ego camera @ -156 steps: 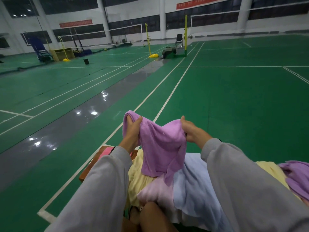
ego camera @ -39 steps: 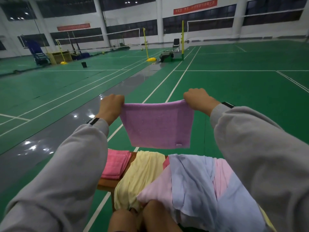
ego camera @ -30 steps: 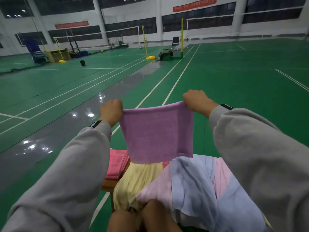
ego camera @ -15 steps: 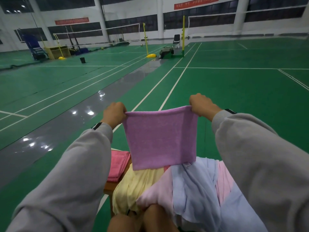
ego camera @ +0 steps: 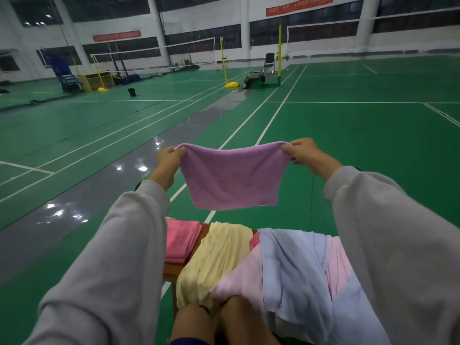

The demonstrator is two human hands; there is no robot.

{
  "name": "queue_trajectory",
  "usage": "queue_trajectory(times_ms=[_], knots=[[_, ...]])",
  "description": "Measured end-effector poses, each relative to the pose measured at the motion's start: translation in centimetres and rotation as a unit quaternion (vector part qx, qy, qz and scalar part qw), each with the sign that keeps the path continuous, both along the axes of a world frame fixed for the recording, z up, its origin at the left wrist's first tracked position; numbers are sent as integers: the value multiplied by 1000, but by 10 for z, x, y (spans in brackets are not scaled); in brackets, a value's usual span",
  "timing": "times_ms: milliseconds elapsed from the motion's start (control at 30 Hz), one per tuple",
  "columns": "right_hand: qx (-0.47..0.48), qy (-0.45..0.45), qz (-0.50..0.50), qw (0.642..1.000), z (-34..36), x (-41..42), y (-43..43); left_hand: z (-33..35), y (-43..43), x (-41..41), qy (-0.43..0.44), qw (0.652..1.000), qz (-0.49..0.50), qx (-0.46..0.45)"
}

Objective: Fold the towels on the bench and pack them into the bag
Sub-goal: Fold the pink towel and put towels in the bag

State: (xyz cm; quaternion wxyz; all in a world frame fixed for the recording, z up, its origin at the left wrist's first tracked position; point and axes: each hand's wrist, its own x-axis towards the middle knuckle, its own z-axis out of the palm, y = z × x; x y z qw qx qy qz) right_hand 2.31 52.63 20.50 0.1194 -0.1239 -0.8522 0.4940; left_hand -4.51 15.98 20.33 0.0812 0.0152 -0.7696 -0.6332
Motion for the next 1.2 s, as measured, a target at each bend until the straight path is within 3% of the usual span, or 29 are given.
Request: queue_trajectory(times_ms=[67, 333, 400, 533, 667, 733, 833, 900, 1000, 1200], knots=[[-79, -27, 41, 996, -18, 23, -3, -17, -7, 17, -9, 1000, -15, 15], [-192, -118, 41, 973, -131, 104, -8, -125, -38, 94, -121, 988, -90, -34], [-184, -137, 50, 972, -149, 118, -10, -147, -46, 111, -160, 977, -127, -58], [-34, -218, 140, 965, -186, 141, -32, -166, -38, 145, -179, 963, -183, -78], [160, -299, 264, 903, -231, 158, -73, -161, -31, 154, -167, 967, -178, -75], [216, -296, 284, 886, -253, 164, -91, -160, -40, 148, -178, 964, -184, -76], [400, -265, 276, 833, -283, 175, -114, -159, -48, 142, -167, 964, -187, -93], [480, -213, 244, 815, -297, 180, -123, -161, -50, 141, -158, 965, -185, -94], [481, -193, 231, 824, -296, 177, -124, -167, -54, 141, -148, 966, -189, -100], [265, -207, 223, 915, -250, 151, -92, -178, -74, 146, -166, 950, -210, -163]])
